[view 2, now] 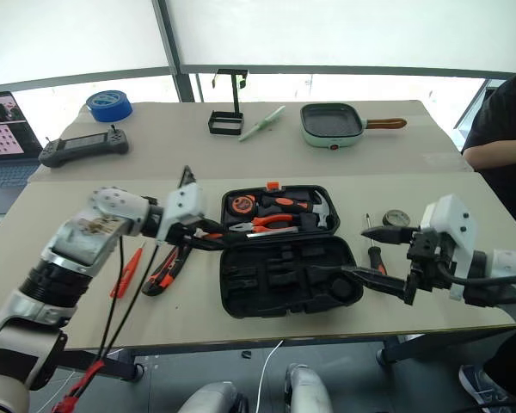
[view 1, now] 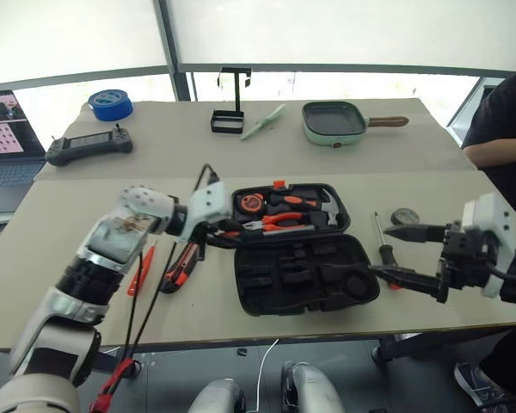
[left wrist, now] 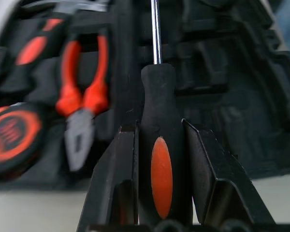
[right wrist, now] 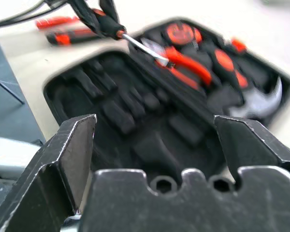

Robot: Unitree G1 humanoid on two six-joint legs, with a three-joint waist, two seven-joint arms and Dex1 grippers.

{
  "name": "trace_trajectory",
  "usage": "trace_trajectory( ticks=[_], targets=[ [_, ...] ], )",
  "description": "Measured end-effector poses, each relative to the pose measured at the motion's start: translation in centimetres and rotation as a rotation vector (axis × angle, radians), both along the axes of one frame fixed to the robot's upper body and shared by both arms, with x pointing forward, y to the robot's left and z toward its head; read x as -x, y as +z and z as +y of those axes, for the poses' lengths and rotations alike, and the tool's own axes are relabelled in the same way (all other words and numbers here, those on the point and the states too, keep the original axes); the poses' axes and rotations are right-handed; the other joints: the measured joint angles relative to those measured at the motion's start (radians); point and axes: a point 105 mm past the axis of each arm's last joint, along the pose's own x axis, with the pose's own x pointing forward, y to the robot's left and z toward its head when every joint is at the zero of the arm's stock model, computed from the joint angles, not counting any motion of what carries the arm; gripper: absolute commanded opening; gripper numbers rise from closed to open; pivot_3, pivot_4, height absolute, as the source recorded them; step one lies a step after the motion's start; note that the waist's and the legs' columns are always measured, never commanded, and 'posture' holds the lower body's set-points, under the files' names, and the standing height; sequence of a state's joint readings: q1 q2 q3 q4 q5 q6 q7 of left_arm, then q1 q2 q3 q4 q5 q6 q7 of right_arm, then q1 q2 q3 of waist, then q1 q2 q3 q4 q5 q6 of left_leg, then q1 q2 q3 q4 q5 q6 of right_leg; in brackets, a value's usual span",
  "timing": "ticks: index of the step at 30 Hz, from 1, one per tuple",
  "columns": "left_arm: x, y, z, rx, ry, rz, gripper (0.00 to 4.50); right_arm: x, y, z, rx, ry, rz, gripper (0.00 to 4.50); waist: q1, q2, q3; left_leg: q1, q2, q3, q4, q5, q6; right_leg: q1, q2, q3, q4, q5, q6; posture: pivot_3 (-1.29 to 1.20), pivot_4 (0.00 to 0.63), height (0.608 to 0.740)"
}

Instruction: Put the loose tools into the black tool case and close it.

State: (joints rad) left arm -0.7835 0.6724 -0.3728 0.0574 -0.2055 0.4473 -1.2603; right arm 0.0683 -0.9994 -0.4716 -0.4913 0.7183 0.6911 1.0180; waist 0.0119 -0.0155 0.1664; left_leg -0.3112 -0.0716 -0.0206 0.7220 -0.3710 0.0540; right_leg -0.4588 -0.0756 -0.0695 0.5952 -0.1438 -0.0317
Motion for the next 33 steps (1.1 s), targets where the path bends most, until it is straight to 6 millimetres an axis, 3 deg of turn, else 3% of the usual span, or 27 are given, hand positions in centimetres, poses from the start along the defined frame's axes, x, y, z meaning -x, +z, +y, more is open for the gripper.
trace_trajectory(
  ticks=[7,13,19,20,24,28,29,33],
  targets=[
    [-0.2,-2.8,-2.5,-0.046,0.005,0.094,0.88,0.8,0.0,-1.0,-0.006,-0.067,-0.019,4.5,0.007,0.0,0.0,-0.002,0.0,-0.001,0.002,0.0,0.002,0.0,0.0,0.0,0.0,0.0,0.001,0.0,0.15,0.74],
    [-0.8,-1.9,-4.6,-0.015,0.023,0.113,0.88,1.1,-0.1,-0.8,-0.01,-0.073,-0.028,4.5,0.016,0.0,0.0,-0.005,0.0,-0.002,0.005,-0.001,0.003,-0.001,0.001,0.0,0.0,0.001,0.002,0.0,0.15,0.74],
    [-1.1,-3.3,-4.7,-0.066,0.039,0.113,0.88,1.0,0.2,-0.8,-0.01,-0.085,-0.045,4.5,0.018,0.0,0.0,-0.005,0.0,-0.002,0.005,-0.001,0.003,-0.001,0.001,0.0,0.0,0.001,0.002,0.0,0.15,0.74],
    [-1.1,-3.3,-4.8,-0.066,0.039,0.114,1.38,1.0,0.2,-0.7,-0.01,-0.084,-0.046,4.5,0.018,0.0,0.0,-0.005,0.0,-0.002,0.005,-0.001,0.003,-0.001,0.001,0.0,0.0,0.001,0.002,0.0,0.15,0.74],
    [-1.0,-3.2,-5.2,-0.048,0.032,0.131,2.67,0.7,1.1,-0.3,-0.025,-0.069,-0.08,4.5,0.025,0.0,0.0,-0.005,0.0,-0.002,0.006,-0.001,0.003,-0.001,0.001,0.0,-0.001,0.001,0.002,0.0,0.15,0.74],
    [-0.8,-0.9,-5.9,0.034,0.028,0.144,4.21,0.8,1.2,0.2,-0.034,-0.054,-0.086,4.5,0.028,0.0,0.0,-0.006,0.0,-0.003,0.006,-0.001,0.003,-0.001,0.001,-0.001,0.0,0.001,0.002,0.0,0.15,0.74],
    [-0.9,-0.3,-5.9,0.045,0.028,0.131,4.44,0.8,1.2,0.2,-0.034,-0.054,-0.084,4.5,0.029,0.0,0.0,-0.006,0.0,-0.003,0.007,-0.001,0.003,-0.001,0.0,-0.001,0.0,0.001,0.002,0.0,0.15,0.74],
    [-0.9,0.3,-6.0,0.049,0.015,0.097,4.44,0.7,1.1,0.2,-0.034,-0.059,-0.079,4.5,0.028,0.0,0.0,-0.006,0.0,-0.003,0.007,-0.001,0.003,-0.001,0.001,-0.001,0.0,0.001,0.002,0.0,0.15,0.74]
  ],
)
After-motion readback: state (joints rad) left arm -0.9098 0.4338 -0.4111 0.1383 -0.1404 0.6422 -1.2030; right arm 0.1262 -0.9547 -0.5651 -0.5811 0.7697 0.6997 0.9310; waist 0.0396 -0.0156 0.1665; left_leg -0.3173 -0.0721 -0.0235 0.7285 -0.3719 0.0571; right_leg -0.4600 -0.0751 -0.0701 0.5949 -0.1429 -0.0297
